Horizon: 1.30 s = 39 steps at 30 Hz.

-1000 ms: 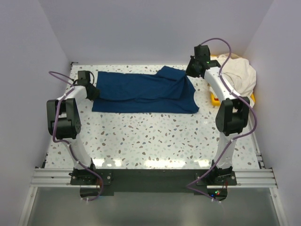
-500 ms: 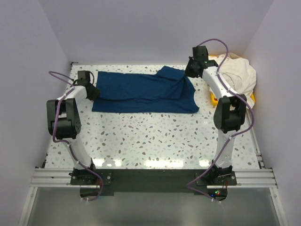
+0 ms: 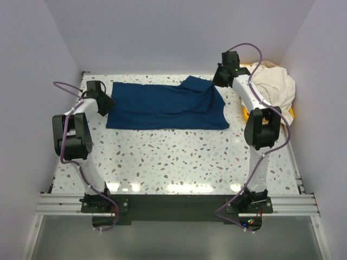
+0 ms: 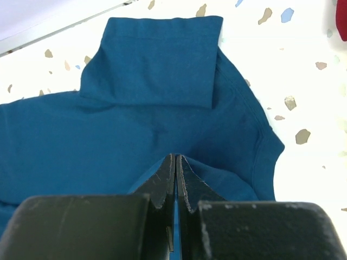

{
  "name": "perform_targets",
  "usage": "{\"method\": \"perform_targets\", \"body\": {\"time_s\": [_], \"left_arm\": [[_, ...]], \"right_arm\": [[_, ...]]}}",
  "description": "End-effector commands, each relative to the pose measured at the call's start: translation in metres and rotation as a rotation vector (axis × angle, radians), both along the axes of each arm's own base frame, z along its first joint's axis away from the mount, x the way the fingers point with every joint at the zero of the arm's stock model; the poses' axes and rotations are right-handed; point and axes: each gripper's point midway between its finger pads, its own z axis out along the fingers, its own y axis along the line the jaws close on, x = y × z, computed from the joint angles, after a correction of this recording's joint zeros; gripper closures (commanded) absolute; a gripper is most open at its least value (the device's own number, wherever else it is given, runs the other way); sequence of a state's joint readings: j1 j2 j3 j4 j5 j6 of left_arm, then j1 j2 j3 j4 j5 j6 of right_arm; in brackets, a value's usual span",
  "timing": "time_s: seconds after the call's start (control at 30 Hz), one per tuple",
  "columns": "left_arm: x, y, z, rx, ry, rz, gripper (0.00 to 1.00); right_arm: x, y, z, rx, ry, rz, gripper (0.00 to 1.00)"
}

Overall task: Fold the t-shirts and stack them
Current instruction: Fold the tshirt

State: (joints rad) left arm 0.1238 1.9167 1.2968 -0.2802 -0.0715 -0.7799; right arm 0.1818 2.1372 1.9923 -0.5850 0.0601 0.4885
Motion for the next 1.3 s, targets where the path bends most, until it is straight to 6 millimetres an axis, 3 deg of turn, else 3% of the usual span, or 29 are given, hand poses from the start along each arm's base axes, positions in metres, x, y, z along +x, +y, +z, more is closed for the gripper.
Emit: {"method": "perform_targets", "body": {"time_s": [0.0,0.07,0.1,0.17,0.3,0.37,0.4,0.43,0.47,0.5,0.53,0.57,0.6,0.63,0.67,0.73,0.77,0.8,1.0,1.27], "left_arm": [[0.021,0.006,0.031,0.006,-0.120,-0.011,0.47],[0.016,0.004,0.032,0.000,-0.123,-0.016,0.40],[0.014,0.004,0.039,-0.001,-0.135,-0.015,0.38],[0.004,0.002,0.037,-0.006,-0.130,-0.010,0.36],[-0.022,0.000,0.044,-0.017,-0.121,0.024,0.35],[-0.041,-0.003,0.033,-0.032,-0.097,0.039,0.37],[-0.047,-0.003,0.041,-0.033,-0.113,0.048,0.38],[-0.060,-0.004,0.032,-0.034,-0.081,0.057,0.40],[-0.066,-0.003,0.031,-0.027,-0.076,0.060,0.41],[-0.071,-0.004,0.038,-0.025,-0.092,0.060,0.41],[-0.076,-0.004,0.036,-0.025,-0.092,0.059,0.41],[-0.085,-0.004,0.029,-0.021,-0.073,0.063,0.41],[-0.089,-0.004,0.030,-0.015,-0.074,0.062,0.42],[-0.092,-0.005,0.028,-0.016,-0.069,0.060,0.42],[-0.098,-0.007,0.021,-0.023,-0.055,0.057,0.43],[-0.101,-0.010,0.018,-0.036,-0.065,0.047,0.44],[-0.106,-0.013,0.014,-0.045,-0.058,0.043,0.45],[-0.107,-0.014,0.013,-0.050,-0.065,0.040,0.45],[-0.107,-0.021,0.000,-0.094,-0.078,0.041,0.47],[-0.105,-0.012,-0.008,-0.057,-0.070,0.075,0.48]], "right_arm": [[0.016,-0.005,0.009,0.005,-0.043,0.007,1.00],[0.019,-0.002,0.000,0.009,-0.032,0.016,0.99],[0.022,-0.003,0.001,0.008,-0.035,0.016,0.94],[0.025,-0.004,-0.006,0.001,-0.020,0.021,0.81],[0.026,-0.006,-0.004,-0.013,-0.009,0.032,0.40],[0.017,-0.010,0.003,-0.025,0.002,0.025,0.31],[0.010,-0.011,0.003,-0.032,0.014,0.019,0.29],[0.003,-0.014,0.005,-0.033,0.020,0.009,0.29],[-0.015,-0.017,-0.014,-0.042,0.076,0.005,0.29],[-0.027,-0.021,0.007,-0.039,0.041,-0.009,0.28],[-0.034,-0.024,0.010,-0.031,0.024,-0.029,0.28],[-0.058,-0.030,-0.018,-0.041,0.093,-0.037,0.28],[-0.071,-0.034,0.000,-0.031,0.055,-0.046,0.28],[-0.079,-0.035,-0.002,-0.020,0.048,-0.054,0.28],[-0.102,-0.042,-0.031,-0.031,0.115,-0.061,0.28],[-0.119,-0.051,-0.026,-0.033,0.092,-0.083,0.28],[-0.135,-0.060,-0.044,-0.035,0.135,-0.099,0.32],[-0.142,-0.062,-0.048,-0.028,0.139,-0.103,0.35],[-0.161,-0.065,-0.076,-0.005,0.180,-0.097,0.41],[-0.145,-0.055,-0.100,0.031,0.183,-0.067,0.46]]}}
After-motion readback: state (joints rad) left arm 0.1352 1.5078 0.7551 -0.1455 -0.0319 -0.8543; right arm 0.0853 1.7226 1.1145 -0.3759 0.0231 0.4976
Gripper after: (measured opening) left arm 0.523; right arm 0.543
